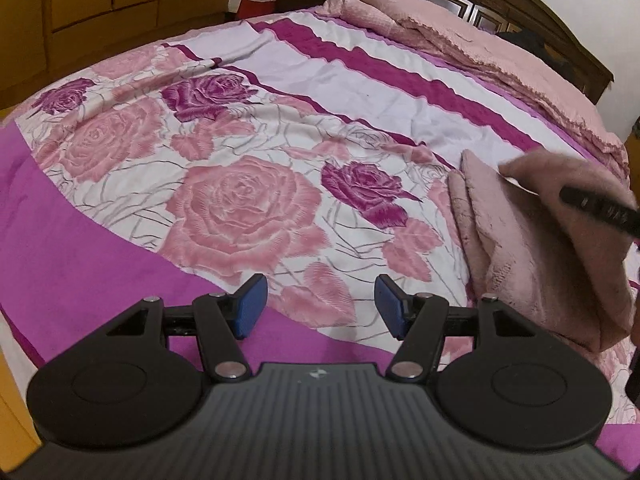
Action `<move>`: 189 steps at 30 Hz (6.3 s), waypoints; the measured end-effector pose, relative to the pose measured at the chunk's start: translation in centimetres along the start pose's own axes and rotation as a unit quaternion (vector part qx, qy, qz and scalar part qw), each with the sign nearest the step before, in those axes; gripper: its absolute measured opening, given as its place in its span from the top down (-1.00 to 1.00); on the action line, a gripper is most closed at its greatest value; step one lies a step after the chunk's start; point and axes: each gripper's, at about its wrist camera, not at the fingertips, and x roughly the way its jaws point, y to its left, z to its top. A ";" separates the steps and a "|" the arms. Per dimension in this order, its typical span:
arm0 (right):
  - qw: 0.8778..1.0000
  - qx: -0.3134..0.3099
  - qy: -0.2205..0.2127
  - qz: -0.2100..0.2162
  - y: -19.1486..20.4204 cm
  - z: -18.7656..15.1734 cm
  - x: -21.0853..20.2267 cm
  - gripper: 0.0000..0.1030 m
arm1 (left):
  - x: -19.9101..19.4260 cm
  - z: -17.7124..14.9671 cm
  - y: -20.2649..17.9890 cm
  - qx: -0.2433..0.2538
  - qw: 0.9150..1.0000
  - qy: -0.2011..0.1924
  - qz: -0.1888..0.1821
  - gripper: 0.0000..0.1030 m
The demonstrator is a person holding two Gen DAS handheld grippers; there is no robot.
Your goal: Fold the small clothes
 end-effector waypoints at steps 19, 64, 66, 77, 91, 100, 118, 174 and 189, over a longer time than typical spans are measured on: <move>0.996 0.020 0.008 0.085 3.2 -3.1 -3.6 0.18 | -1.5 1.2 -1.3 0.019 0.999 -0.021 -0.032 -0.30; 0.955 0.271 0.086 0.088 -12.5 -9.0 -1.0 -0.42 | 9.7 2.9 -11.5 0.052 0.983 0.059 -0.168 -0.49; 0.949 0.285 0.087 0.106 -12.9 -9.5 -0.4 -0.41 | 10.6 2.6 -11.4 0.030 0.975 0.081 -0.206 -0.48; 0.932 0.312 0.054 0.175 -13.8 -6.5 -1.3 0.08 | 10.8 3.0 -10.2 -0.033 0.952 0.074 -0.294 0.04; 0.939 0.320 0.032 0.124 -16.6 -7.3 -15.1 0.09 | 2.2 -2.6 -15.4 -0.025 0.918 0.099 -0.383 0.08; 0.941 0.324 0.089 0.043 -18.2 -13.8 -17.2 0.08 | -0.7 -8.6 -17.3 0.075 0.939 0.134 -0.309 0.07; 0.982 0.179 -0.021 -0.055 -15.8 -13.3 -21.5 0.13 | -6.8 -7.4 -21.3 0.205 0.951 -0.006 -0.232 0.02; 0.981 0.147 0.082 -0.095 -9.2 -18.2 -23.7 -0.42 | -8.2 -16.2 -21.5 0.232 0.966 0.030 -0.113 -0.85; 0.978 0.146 0.104 -0.107 -8.9 -20.4 -22.0 -0.42 | -5.7 -18.0 -22.3 0.262 0.960 0.050 -0.082 -0.86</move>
